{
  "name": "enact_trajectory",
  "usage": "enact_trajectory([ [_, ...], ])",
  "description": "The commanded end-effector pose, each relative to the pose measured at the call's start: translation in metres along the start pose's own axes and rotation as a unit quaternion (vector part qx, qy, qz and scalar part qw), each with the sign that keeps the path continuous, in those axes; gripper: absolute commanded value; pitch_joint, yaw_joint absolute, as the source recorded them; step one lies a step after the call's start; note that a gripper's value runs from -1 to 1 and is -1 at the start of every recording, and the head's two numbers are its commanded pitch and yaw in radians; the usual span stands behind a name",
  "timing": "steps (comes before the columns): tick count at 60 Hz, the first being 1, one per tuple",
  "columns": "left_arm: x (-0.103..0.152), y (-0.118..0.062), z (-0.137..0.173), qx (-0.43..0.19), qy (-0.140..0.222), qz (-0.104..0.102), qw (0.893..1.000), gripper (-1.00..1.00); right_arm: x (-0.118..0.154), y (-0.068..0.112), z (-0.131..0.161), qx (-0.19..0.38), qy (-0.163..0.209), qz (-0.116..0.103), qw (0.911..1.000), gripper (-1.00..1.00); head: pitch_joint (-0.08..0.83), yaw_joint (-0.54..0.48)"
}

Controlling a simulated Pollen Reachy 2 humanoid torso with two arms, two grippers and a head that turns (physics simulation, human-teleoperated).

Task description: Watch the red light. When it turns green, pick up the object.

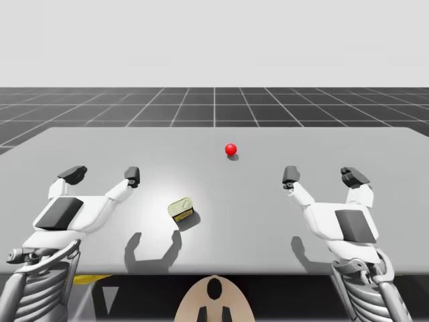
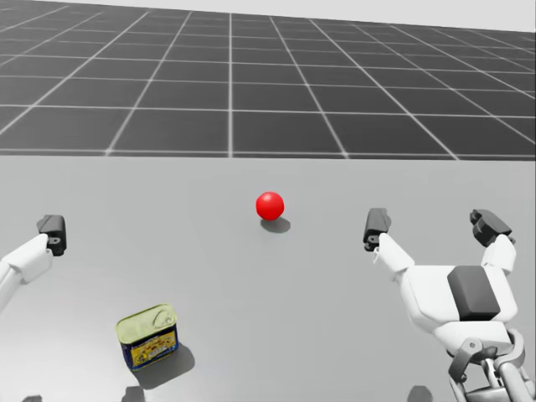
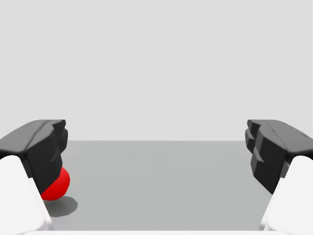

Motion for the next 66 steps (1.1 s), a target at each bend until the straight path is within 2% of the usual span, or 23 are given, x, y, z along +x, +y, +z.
enact_trajectory([
  [1,-0.0003,-0.0003,0.0,0.001,0.001,0.002,1.0,-1.0,-0.0012,0.0031,0.0013,-0.004,0.002,-0.011,0.9999,-1.0,0.412,-0.1],
  [66,-0.0005,0.0002,-0.0003,0.004,0.003,-0.001,1.0,-1.0,-0.0014,0.004,0.0019,-0.001,0.0,-0.007,1.0,-1.0,0.419,-0.1],
])
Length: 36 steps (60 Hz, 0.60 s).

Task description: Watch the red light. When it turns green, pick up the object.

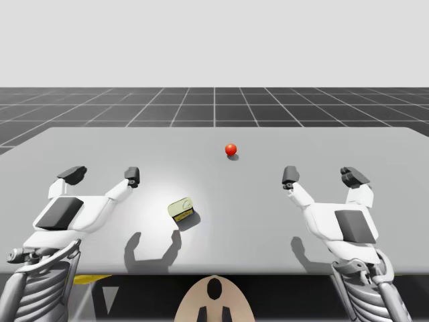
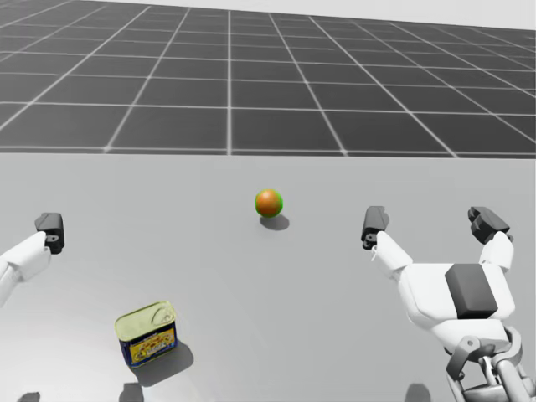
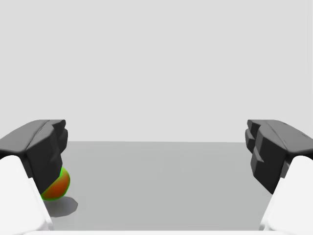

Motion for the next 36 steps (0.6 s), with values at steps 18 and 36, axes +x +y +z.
enact_trajectory([
  [18,-0.0007,0.0,-0.0002,0.001,0.001,0.001,1.0,-1.0,-0.0013,0.0032,0.0017,-0.003,0.003,-0.011,0.9999,-1.0,0.463,-0.06],
  [36,-0.0023,-0.0019,-0.0021,0.002,0.004,-0.005,1.0,-1.0,-0.0001,0.0032,0.0021,0.001,0.004,-0.018,0.9998,-1.0,0.609,0.11],
])
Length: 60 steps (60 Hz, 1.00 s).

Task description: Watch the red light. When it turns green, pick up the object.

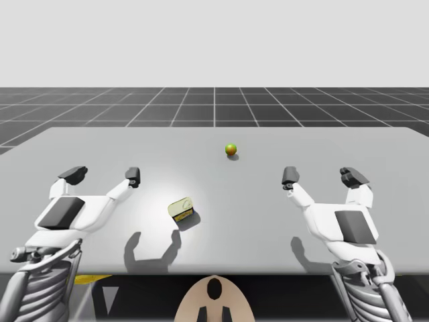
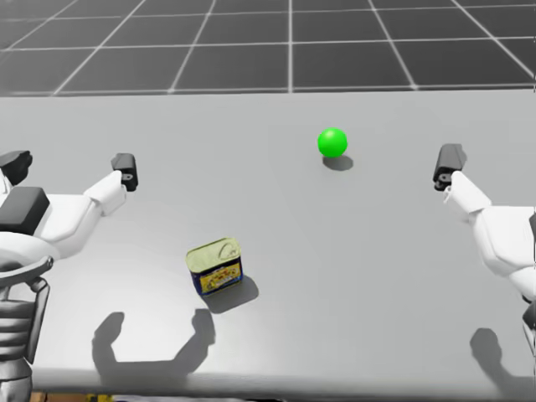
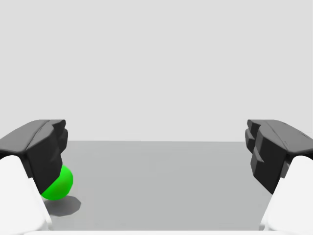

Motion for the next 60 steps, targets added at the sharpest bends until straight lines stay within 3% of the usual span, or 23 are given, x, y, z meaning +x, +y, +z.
enact_trajectory([
  [1,-0.001,-0.002,-0.001,0.0,0.002,-0.002,1.0,-1.0,0.0,0.003,0.001,-0.002,0.003,-0.015,0.9999,-1.0,0.613,0.11],
  [21,-0.002,-0.005,-0.003,-0.005,0.006,0.0,1.0,-1.0,0.0,0.005,0.002,0.002,0.005,-0.017,0.9998,-1.0,0.7,0.18],
  [31,0.002,-0.011,0.007,-0.052,0.011,0.026,0.998,-1.0,-0.002,0.004,0.001,-0.002,0.007,-0.016,0.9998,-1.0,0.69,0.18],
  [35,0.008,-0.009,0.015,-0.097,0.014,0.029,0.995,-1.0,-0.002,0.003,0.001,-0.002,0.007,-0.017,0.9998,-1.0,0.686,0.19],
  [47,-0.001,0.009,0.022,-0.239,0.014,-0.004,0.971,-1.0,-0.002,0.002,0.0,-0.002,0.009,-0.018,0.9998,-1.0,0.682,0.19],
  [56,-0.033,0.028,0.021,-0.323,0.045,0.01,0.945,-1.0,-0.003,0.001,-0.001,-0.002,0.009,-0.017,0.9998,-1.0,0.682,0.19],
  [60,-0.055,0.034,0.02,-0.369,0.065,0.019,0.927,-1.0,-0.003,0.001,-0.002,-0.002,0.01,-0.017,0.9998,-1.0,0.68,0.19],
])
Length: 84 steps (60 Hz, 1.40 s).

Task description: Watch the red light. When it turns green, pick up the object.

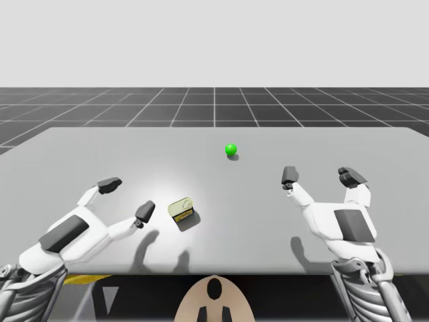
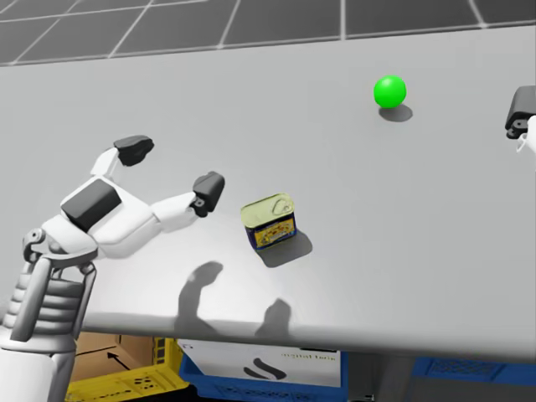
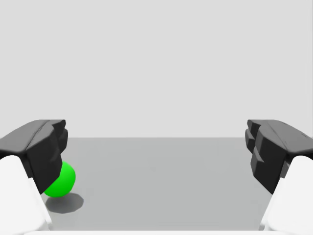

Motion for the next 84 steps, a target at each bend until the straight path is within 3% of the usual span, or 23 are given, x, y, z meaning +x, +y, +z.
enact_trajectory([
  [1,-0.038,0.014,0.007,-0.101,0.033,0.015,0.994,-1.0,-0.002,0.002,0.0,-0.004,0.003,-0.01,0.9999,-1.0,0.679,0.19],
  [4,-0.053,0.015,0.004,-0.115,0.047,0.009,0.992,-1.0,-0.002,0.002,0.0,-0.004,0.003,-0.01,0.9999,-1.0,0.678,0.19],
  [15,-0.083,0.009,-0.016,-0.151,0.084,0.034,0.984,-1.0,-0.001,0.002,0.0,-0.004,0.001,-0.011,0.9999,-1.0,0.678,0.2],
  [18,-0.09,0.006,-0.024,-0.159,0.09,0.033,0.983,-1.0,-0.001,0.002,0.0,-0.003,0.001,-0.011,0.9999,-1.0,0.677,0.2],
  [46,-0.1,-0.028,-0.084,-0.196,0.111,0.026,0.974,-1.0,-0.001,0.001,0.0,0.0,0.0,-0.015,0.9999,-1.0,0.682,0.19],
  [59,-0.106,-0.029,-0.092,-0.192,0.125,0.033,0.973,-1.0,-0.001,0.001,0.001,0.001,0.0,-0.015,0.9999,-1.0,0.682,0.18],
  [60,-0.106,-0.029,-0.092,-0.188,0.122,0.033,0.974,-0.8,-0.001,0.001,0.001,0.001,0.0,-0.016,0.9999,-1.0,0.682,0.18],
  [61,-0.106,-0.029,-0.091,-0.186,0.121,0.033,0.974,0.19,-0.001,0.001,0.001,0.001,0.0,-0.016,0.9999,-1.0,0.682,0.18],
  [62,-0.107,-0.029,-0.091,-0.187,0.121,0.033,0.974,0.81,-0.001,0.001,0.001,0.001,0.0,-0.016,0.9999,-1.0,0.682,0.18],
  [63,-0.107,-0.029,-0.09,-0.19,0.121,0.03,0.974,0.96,-0.001,0.001,0.001,0.002,0.0,-0.015,0.9999,-1.0,0.681,0.18],
  [84,-0.11,-0.031,-0.085,-0.195,0.122,0.014,0.973,1.0,-0.001,0.0,0.001,0.001,0.0,-0.016,0.9999,-1.0,0.639,0.18],
])
